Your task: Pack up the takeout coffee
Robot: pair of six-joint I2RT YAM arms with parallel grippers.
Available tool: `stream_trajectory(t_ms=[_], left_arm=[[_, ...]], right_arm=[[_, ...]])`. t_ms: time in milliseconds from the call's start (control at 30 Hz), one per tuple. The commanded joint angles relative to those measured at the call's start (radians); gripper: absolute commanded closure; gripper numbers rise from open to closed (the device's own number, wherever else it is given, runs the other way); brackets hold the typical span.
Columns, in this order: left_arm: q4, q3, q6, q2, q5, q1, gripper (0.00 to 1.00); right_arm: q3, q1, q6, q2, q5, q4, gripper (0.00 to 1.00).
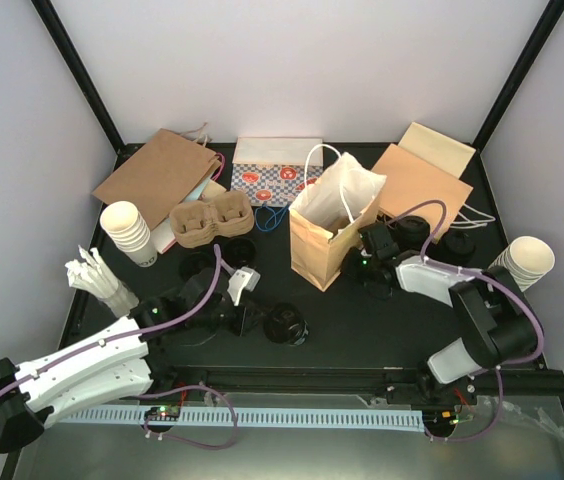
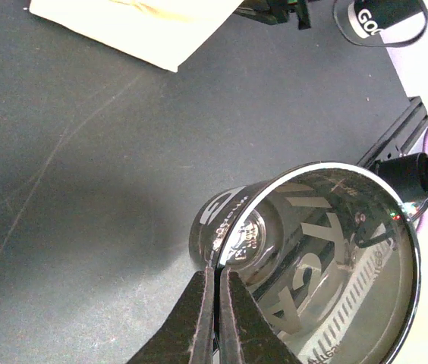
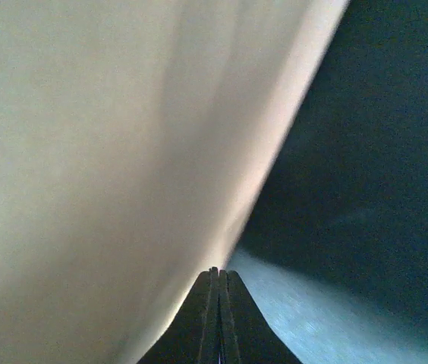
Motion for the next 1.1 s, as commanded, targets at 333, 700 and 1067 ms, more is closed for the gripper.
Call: stream_trajectory(t_ms=[333, 700, 1067], left_arm=[[0.036, 0.02, 0.046, 0.039, -0.024, -0.006, 0.98], [0.03, 0.13, 0.04, 0.253, -0.137, -0.076, 0.98], [-0.088, 0.329, -0.013, 0.491, -0.244, -0.145, 0.98]], right_arm=[[0.144, -0.005, -0.073, 0.133, -0.056, 0.052, 0.99], [0.165, -0.098, -0.262, -0.097, 0.217, -0.293, 0.84], [0.316, -0.148, -0.315, -0.209, 0.482, -0.547, 0.15]])
